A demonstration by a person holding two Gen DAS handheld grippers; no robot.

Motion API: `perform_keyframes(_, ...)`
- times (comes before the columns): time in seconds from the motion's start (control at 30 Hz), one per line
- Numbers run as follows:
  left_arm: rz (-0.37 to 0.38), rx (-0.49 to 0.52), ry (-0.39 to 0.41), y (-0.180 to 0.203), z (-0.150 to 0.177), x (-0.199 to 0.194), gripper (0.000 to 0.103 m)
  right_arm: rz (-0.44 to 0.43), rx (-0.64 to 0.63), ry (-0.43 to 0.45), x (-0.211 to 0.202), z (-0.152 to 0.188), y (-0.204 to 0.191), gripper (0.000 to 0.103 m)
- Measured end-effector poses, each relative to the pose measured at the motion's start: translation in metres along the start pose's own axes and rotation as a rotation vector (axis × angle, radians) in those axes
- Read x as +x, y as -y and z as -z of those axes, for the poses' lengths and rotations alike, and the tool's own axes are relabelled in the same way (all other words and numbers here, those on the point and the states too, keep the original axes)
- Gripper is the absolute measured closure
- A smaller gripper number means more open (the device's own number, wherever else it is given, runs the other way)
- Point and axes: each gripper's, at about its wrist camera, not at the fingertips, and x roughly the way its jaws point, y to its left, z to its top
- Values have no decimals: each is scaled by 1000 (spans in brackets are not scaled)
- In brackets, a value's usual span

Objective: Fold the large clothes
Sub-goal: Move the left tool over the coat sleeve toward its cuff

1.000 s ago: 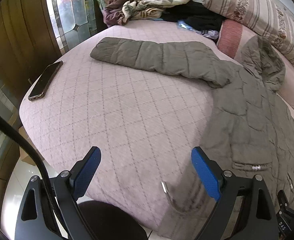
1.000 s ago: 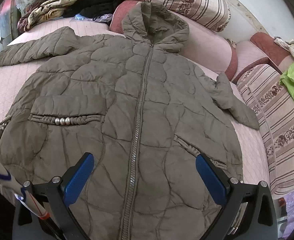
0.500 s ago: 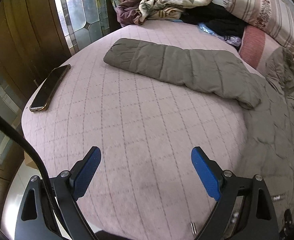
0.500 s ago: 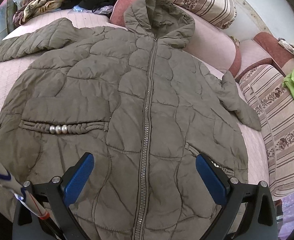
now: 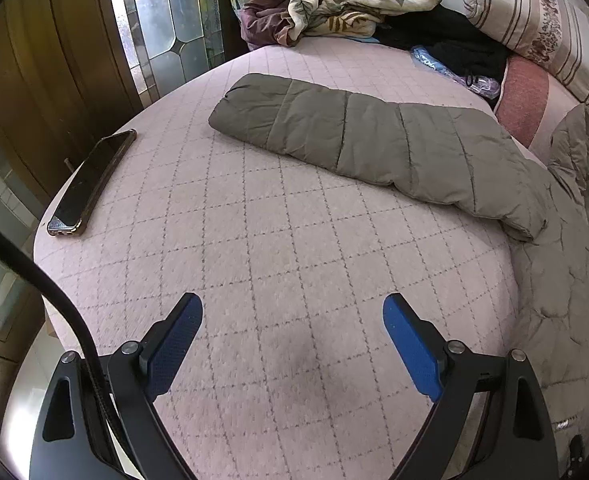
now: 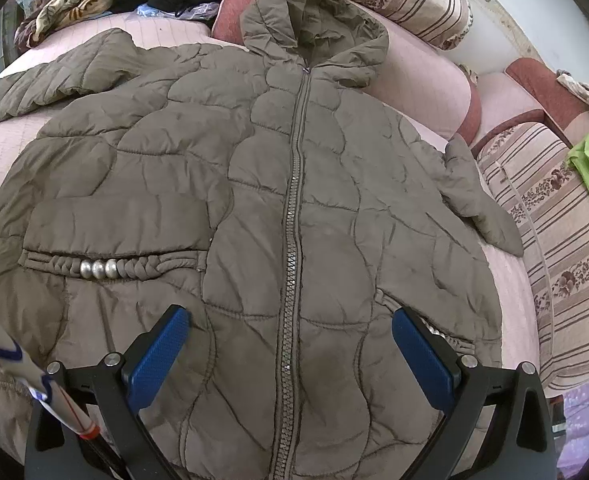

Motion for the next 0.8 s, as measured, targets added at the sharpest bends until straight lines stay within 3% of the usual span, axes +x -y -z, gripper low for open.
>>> perform_keyframes(0.57,-23,-15,-15,-6,-15,35,12,5,-15,8,8,-8,-10,0)
perform_keyframes(0.8,-55,-43,-31,-14,-37,70,12,1,-12,11,10,-11,-10,0)
